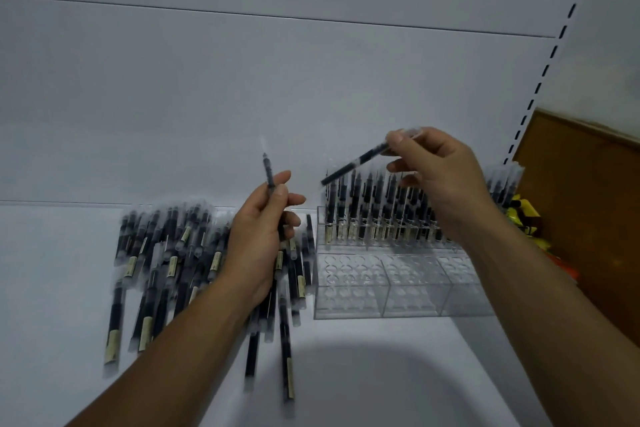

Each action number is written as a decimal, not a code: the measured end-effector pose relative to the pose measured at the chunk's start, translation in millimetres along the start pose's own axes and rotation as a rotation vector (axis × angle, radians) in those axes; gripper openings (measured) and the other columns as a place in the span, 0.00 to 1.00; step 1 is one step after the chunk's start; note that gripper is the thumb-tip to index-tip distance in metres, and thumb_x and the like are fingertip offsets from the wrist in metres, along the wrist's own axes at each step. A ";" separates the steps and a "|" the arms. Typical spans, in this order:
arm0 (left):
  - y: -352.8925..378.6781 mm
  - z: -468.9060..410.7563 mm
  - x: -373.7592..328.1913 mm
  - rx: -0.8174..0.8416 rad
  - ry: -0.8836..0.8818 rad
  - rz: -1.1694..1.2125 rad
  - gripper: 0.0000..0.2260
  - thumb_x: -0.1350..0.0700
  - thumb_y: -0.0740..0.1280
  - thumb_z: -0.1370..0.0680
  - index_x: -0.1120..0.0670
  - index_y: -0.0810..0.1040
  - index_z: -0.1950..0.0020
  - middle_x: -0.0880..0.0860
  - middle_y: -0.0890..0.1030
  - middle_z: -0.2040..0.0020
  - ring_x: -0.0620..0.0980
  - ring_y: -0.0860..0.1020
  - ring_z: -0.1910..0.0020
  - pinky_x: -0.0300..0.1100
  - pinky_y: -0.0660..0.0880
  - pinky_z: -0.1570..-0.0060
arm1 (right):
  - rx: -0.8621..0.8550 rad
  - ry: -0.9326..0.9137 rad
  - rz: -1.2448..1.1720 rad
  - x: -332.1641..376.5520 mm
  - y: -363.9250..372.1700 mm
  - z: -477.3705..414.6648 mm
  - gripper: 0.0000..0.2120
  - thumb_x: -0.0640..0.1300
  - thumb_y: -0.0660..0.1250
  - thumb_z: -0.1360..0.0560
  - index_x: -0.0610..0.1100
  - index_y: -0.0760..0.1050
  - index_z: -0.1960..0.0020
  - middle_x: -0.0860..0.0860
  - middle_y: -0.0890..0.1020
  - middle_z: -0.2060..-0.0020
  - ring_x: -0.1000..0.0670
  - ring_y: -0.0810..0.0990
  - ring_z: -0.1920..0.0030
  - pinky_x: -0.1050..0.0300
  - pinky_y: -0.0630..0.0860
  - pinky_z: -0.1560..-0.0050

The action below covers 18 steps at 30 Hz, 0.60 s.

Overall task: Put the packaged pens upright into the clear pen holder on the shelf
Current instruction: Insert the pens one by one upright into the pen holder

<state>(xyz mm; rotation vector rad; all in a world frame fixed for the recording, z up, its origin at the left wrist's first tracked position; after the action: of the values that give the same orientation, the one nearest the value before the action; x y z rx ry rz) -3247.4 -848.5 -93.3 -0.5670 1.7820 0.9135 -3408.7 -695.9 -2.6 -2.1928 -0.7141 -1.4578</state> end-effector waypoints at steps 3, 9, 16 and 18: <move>3.3 1.8 -2.0 0.042 0.015 -0.041 0.11 0.57 0.60 0.18 0.49 0.78 0.39 0.47 0.79 0.62 0.43 0.69 0.70 0.32 0.67 0.71 | 0.006 -0.070 0.224 5.7 -0.5 -6.4 0.06 0.47 0.69 0.23 0.44 0.80 0.50 0.53 0.85 0.59 0.59 0.82 0.64 0.62 0.79 0.61; 8.1 3.3 -3.7 0.085 0.017 -0.023 0.12 0.53 0.58 0.18 0.52 0.79 0.42 0.50 0.79 0.62 0.44 0.69 0.72 0.37 0.65 0.71 | 0.077 -0.154 0.577 9.0 9.8 -12.7 0.09 0.50 0.69 0.23 0.45 0.81 0.52 0.51 0.84 0.59 0.52 0.83 0.61 0.54 0.81 0.55; 10.4 4.2 -1.7 0.102 0.006 -0.050 0.14 0.52 0.56 0.17 0.53 0.79 0.43 0.50 0.80 0.63 0.44 0.70 0.71 0.36 0.65 0.71 | 0.169 -0.218 0.778 12.7 31.6 -19.4 0.10 0.51 0.68 0.23 0.45 0.80 0.53 0.53 0.83 0.61 0.50 0.82 0.59 0.49 0.80 0.53; 12.1 5.2 -2.2 0.116 0.007 -0.066 0.14 0.52 0.56 0.17 0.53 0.79 0.42 0.50 0.80 0.62 0.44 0.70 0.71 0.36 0.66 0.71 | 0.204 -0.224 0.853 10.2 40.3 -21.2 0.09 0.52 0.68 0.23 0.47 0.80 0.54 0.55 0.81 0.62 0.52 0.81 0.59 0.54 0.79 0.56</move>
<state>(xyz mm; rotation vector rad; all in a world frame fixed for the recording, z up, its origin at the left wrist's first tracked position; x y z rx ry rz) -3252.5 -837.1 -88.4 -0.5514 1.7990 0.7586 -3395.7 -738.1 12.5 -2.1002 0.0491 -0.6809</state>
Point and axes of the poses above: each hand's wrist, its own z-axis away from the middle knuckle, its own y-axis out of the palm, x = y × z, the point moved 8 cm from there along -z, towards the middle knuckle
